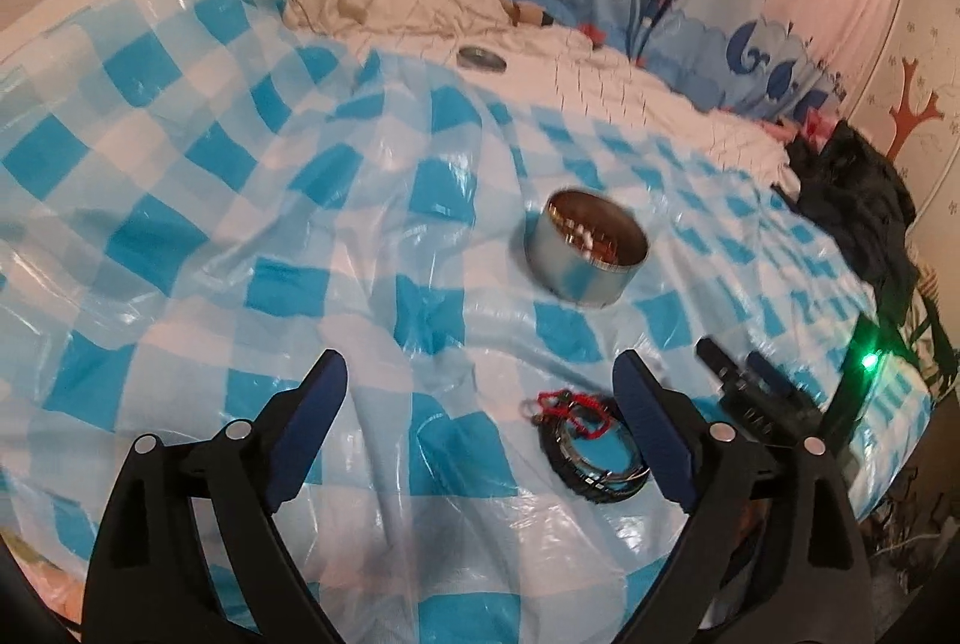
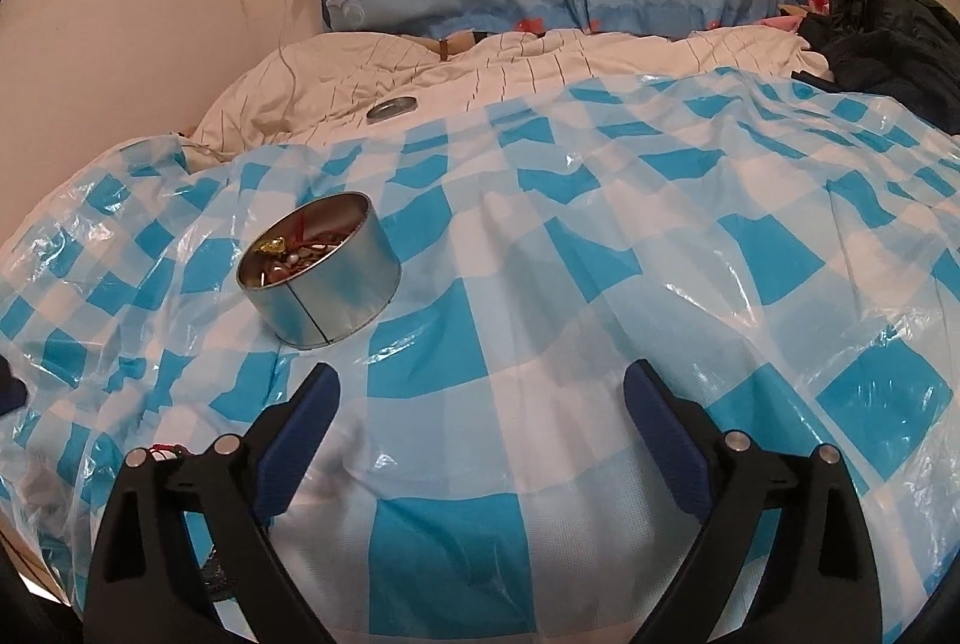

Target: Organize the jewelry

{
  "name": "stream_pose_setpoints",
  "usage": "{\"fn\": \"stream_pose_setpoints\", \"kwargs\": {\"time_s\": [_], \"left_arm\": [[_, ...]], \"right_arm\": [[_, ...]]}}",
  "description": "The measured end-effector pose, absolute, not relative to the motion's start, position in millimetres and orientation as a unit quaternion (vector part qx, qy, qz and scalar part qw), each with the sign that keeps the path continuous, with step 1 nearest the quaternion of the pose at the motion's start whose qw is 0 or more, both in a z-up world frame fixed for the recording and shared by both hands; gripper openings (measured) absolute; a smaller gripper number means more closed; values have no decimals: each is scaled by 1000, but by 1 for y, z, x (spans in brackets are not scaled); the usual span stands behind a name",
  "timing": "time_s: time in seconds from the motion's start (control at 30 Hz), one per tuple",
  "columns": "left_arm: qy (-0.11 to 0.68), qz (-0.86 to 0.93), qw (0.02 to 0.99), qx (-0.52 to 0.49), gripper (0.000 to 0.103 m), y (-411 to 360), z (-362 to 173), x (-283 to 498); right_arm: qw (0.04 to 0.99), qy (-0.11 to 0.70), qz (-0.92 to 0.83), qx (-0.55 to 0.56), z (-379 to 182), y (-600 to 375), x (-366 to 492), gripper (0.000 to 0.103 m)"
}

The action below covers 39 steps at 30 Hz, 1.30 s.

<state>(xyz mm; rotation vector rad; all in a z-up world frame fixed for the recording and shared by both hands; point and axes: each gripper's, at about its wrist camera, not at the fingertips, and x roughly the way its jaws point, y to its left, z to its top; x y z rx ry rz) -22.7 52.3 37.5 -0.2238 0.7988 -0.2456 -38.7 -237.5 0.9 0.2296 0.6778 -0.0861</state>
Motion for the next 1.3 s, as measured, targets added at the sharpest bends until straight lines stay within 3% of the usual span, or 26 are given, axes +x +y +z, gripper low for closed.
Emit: {"fn": "stream_pose_setpoints", "kwargs": {"time_s": [0.2,1.3], "left_arm": [[363,-120,919,-97,93,46,56,-30],[382,-118,911,-96,94,31,44,-21]], "right_arm": [[935,332,-43,113,-1,-237,-39,95],[935,334,-43,115,-2,-239,-38,96]]}}
